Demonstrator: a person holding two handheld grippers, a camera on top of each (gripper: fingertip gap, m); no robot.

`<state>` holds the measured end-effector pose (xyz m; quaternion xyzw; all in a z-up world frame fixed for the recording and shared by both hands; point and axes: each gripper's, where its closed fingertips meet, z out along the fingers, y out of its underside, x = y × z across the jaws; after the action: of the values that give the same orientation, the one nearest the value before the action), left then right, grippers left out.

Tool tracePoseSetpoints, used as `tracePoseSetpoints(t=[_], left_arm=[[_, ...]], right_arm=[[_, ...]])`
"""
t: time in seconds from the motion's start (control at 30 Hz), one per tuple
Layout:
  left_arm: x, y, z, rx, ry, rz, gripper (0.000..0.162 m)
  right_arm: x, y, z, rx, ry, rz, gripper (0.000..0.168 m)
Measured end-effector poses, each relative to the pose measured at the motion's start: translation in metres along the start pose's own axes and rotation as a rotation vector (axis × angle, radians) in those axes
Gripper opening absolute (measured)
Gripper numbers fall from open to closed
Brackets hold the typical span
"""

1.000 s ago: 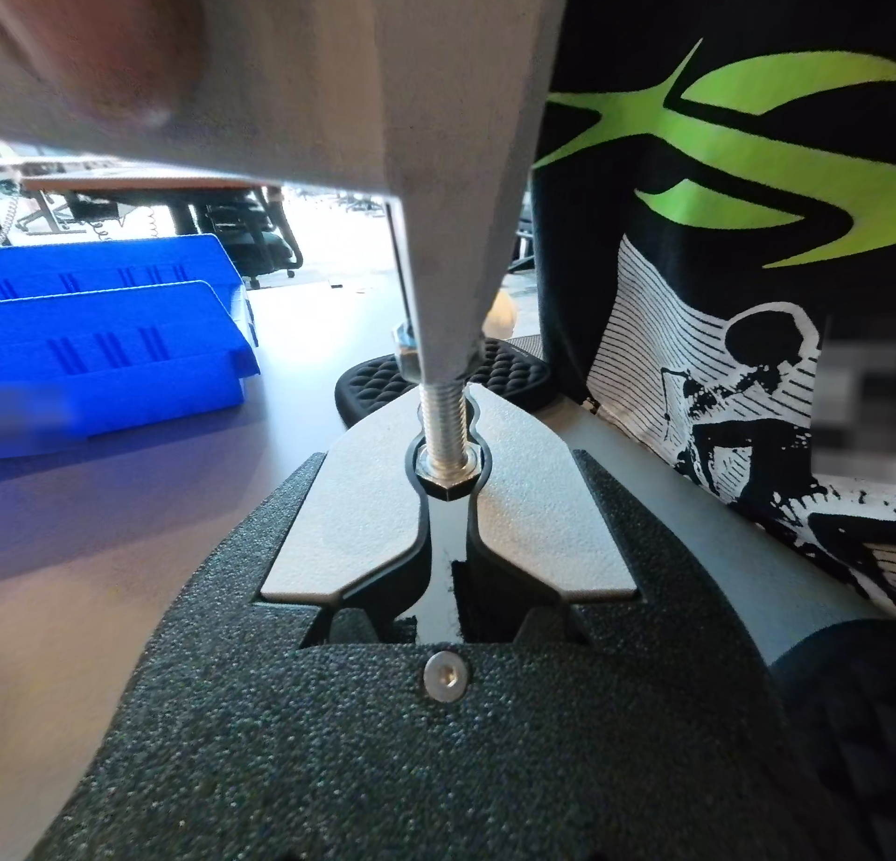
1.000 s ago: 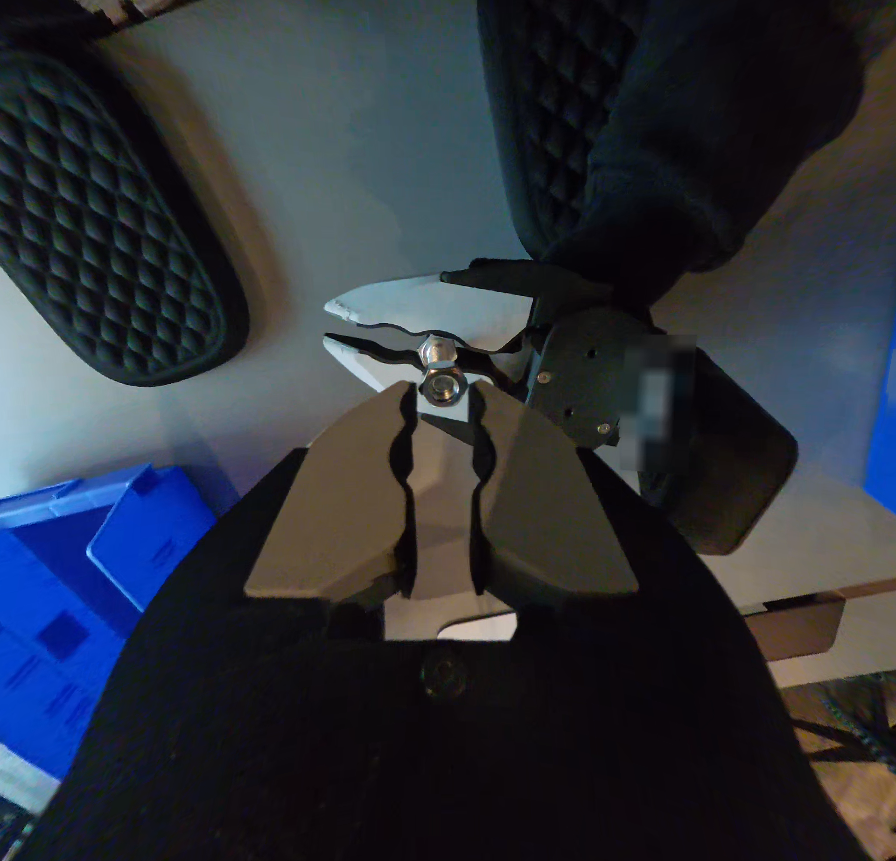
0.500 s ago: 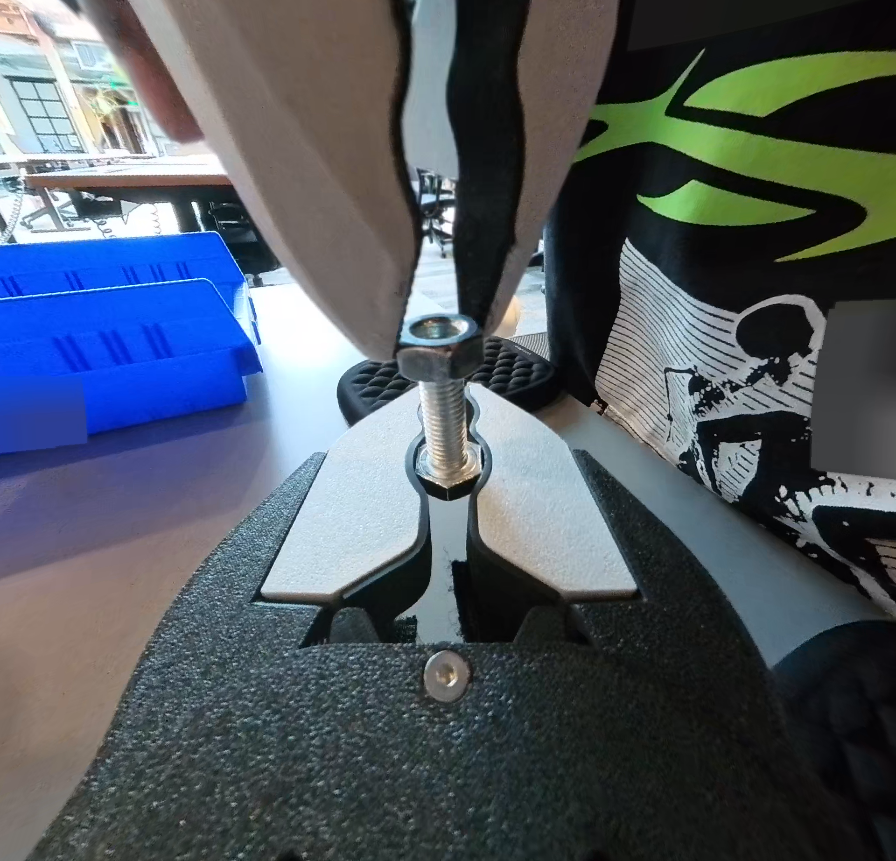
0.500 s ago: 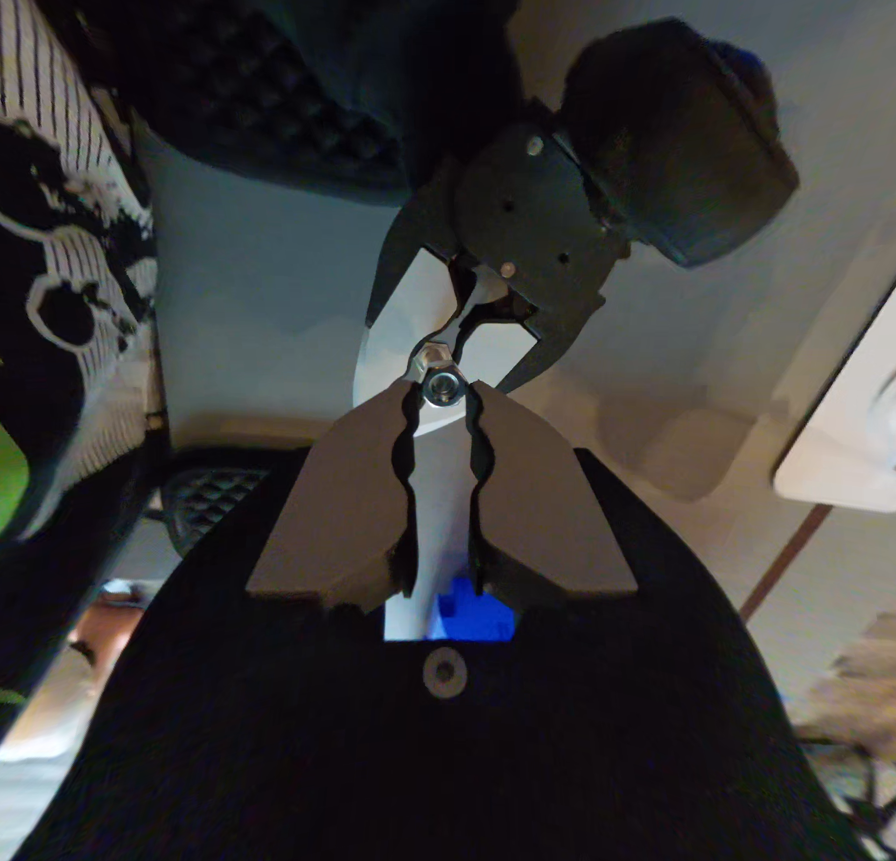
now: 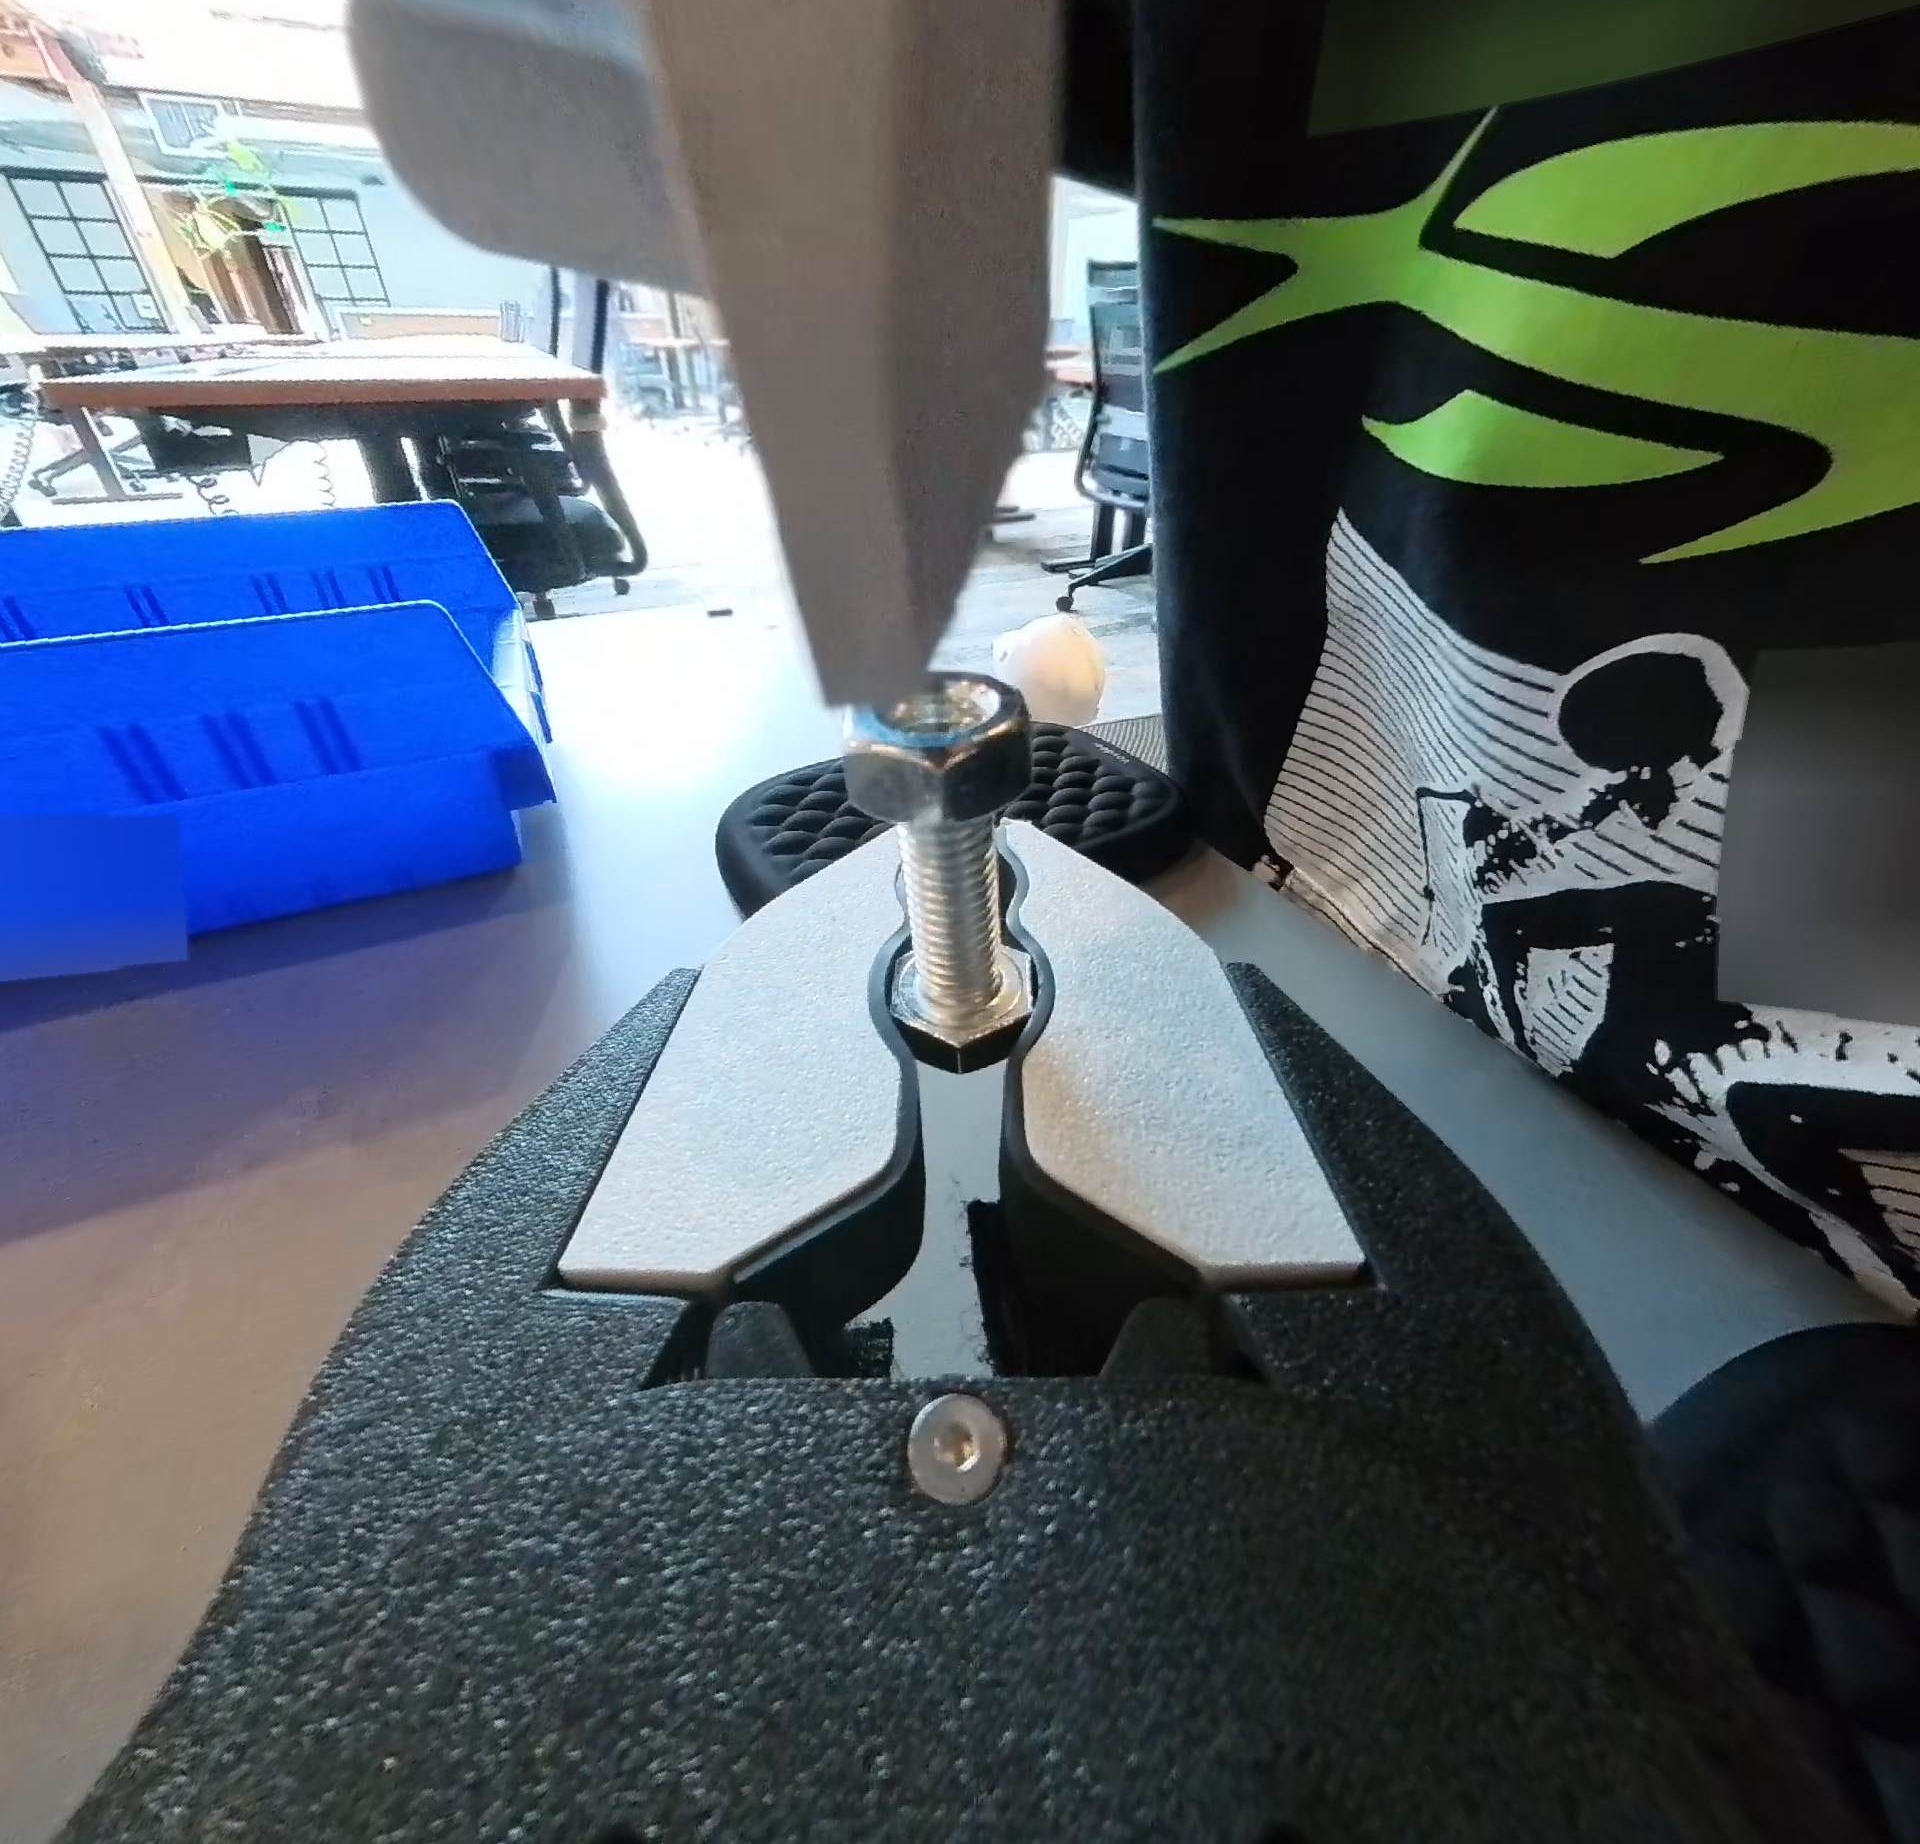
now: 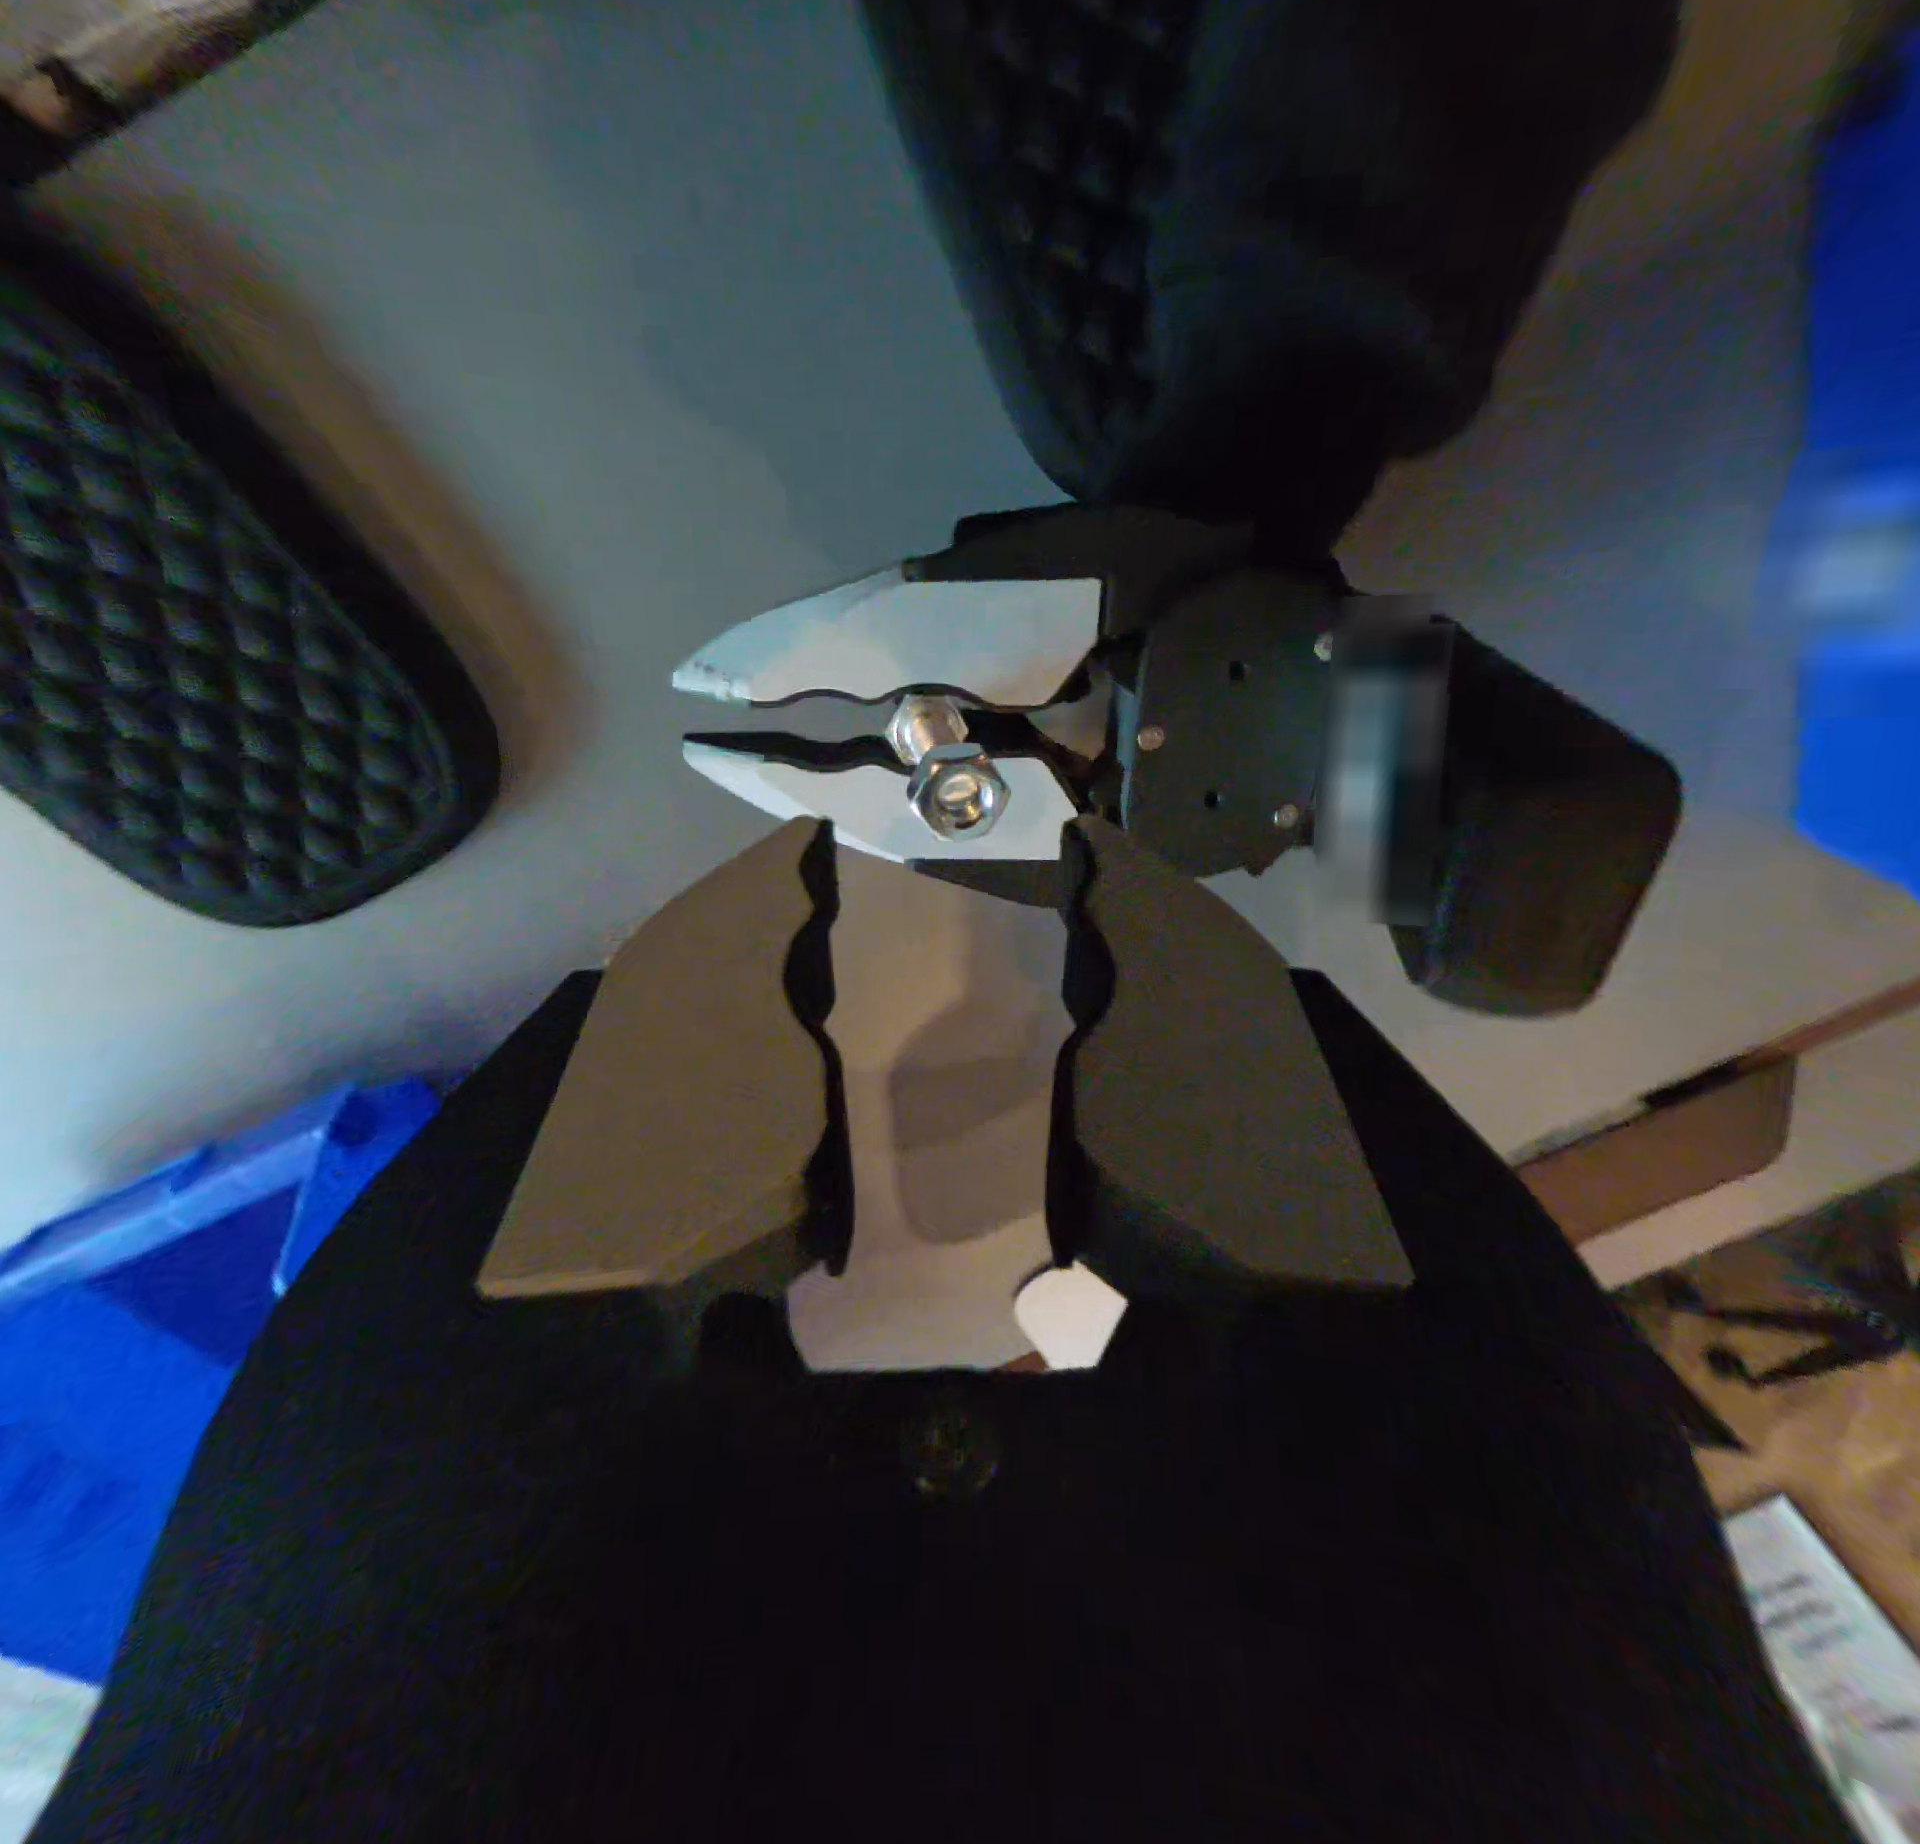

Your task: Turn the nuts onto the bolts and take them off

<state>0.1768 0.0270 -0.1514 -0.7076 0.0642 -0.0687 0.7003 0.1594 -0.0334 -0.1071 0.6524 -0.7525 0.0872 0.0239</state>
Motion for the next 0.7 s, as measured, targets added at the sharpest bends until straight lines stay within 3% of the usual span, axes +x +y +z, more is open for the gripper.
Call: tracePoseSetpoints(t=[0.2,0.4,0.57,0.7], left_arm=[[0.0002,-0.0001,-0.0002,0.001,0.003,-0.001,0.010],[0.0003,0.0002,-0.0001,-0.002,0.005,-0.001,0.010],[-0.0008,0.0000,-0.0003,0.000,-0.003,-0.003,0.010],[-0.0009,0.0006,-0.0001,-0.005,-0.006,0.000,0.010]], right_arm=[[-0.0029,-0.0040,0.0066,0.056,-0.122,-0.119,0.034],[0.0006,-0.0038,0.0100,0.072,-0.108,-0.110,0.019],[0.0013,-0.0019,0.0101,0.059,-0.075,0.131,0.017],[0.0012,-0.0016,0.0109,0.014,-0.040,0.474,0.017]])
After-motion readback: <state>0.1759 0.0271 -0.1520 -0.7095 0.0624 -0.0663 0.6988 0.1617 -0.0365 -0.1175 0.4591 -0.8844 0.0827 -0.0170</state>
